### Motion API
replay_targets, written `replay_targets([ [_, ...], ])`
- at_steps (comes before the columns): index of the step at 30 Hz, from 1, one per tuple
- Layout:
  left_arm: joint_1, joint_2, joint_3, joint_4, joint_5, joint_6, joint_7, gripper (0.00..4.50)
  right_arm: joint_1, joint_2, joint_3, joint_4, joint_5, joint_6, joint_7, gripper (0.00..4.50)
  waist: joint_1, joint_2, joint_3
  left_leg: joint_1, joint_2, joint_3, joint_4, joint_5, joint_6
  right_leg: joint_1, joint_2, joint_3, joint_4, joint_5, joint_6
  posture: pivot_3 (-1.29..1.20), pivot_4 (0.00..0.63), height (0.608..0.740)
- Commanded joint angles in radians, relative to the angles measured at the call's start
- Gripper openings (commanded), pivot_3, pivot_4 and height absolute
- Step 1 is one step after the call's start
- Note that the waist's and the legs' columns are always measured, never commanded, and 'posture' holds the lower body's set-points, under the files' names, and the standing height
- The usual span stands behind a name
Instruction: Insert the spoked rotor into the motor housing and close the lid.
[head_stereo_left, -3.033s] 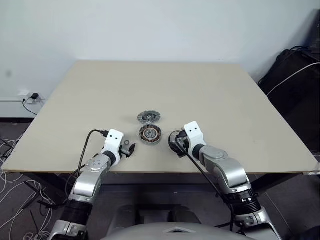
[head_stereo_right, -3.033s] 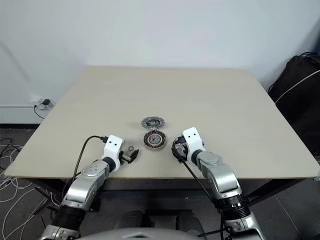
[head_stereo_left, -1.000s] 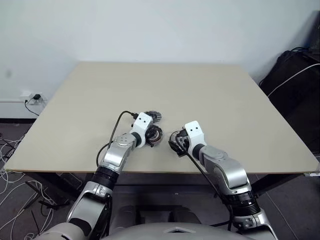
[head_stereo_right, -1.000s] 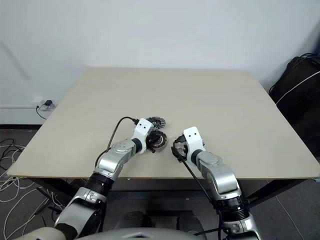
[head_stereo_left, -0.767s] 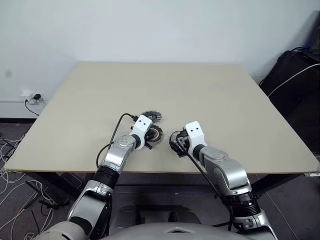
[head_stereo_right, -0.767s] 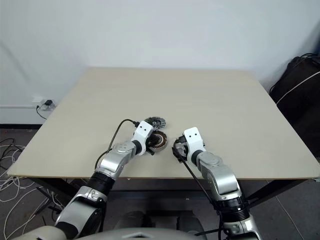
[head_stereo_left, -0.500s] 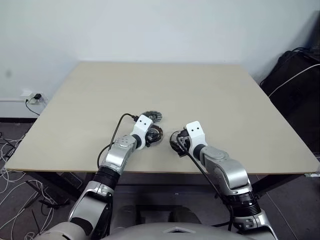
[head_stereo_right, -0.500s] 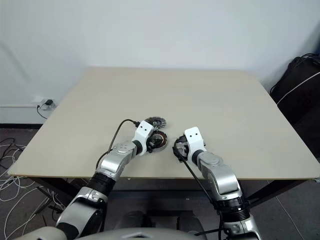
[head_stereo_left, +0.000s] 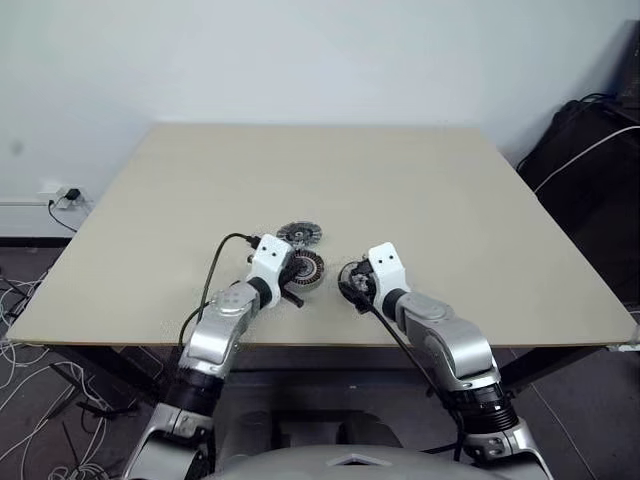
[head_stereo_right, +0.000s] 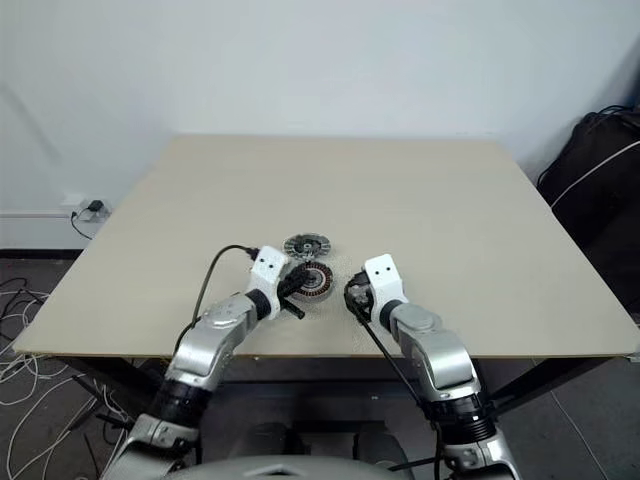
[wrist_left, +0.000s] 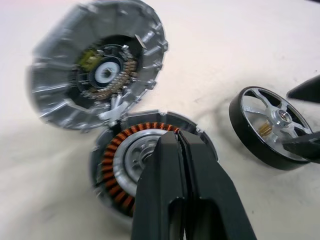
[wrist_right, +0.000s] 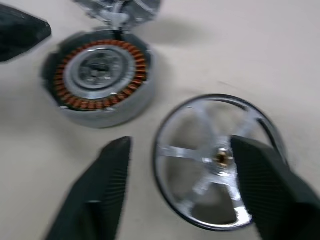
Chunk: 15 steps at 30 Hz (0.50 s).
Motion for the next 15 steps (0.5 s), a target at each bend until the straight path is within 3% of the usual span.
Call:
replay_targets([
  [1,0.072,0.017,0.007,-0.128,-0.003,-0.043,0.013,0.00,-0.092,0.025,0.047,0.028,-0.012,-0.023,0.024,1.95,-0.002,0.000,0.000,0.000,0.000,0.000,0.000,0.000,0.000,0.000,0.000,0.000,0.000,0.000,0.000,0.00,0.000,0.740],
  [7,0.218,0.026,-0.001,-0.179,0.029,-0.171,0.064,0.00,-0.243,0.071,0.133,0.188,-0.049,-0.059,0.067,0.02,0.003,0.000,0.000,0.000,0.000,0.000,-0.001,0.000,0.000,0.000,-0.003,-0.002,0.000,0.000,-0.001,0.00,0.000,0.740],
  [15,0.362,0.017,0.006,-0.237,0.013,-0.197,0.101,0.00,-0.402,0.150,0.169,0.438,-0.109,-0.146,0.077,0.02,0.002,0.001,0.000,0.000,-0.004,0.000,-0.004,0.000,0.000,-0.001,-0.016,-0.015,0.000,0.000,-0.001,0.00,0.000,0.740],
])
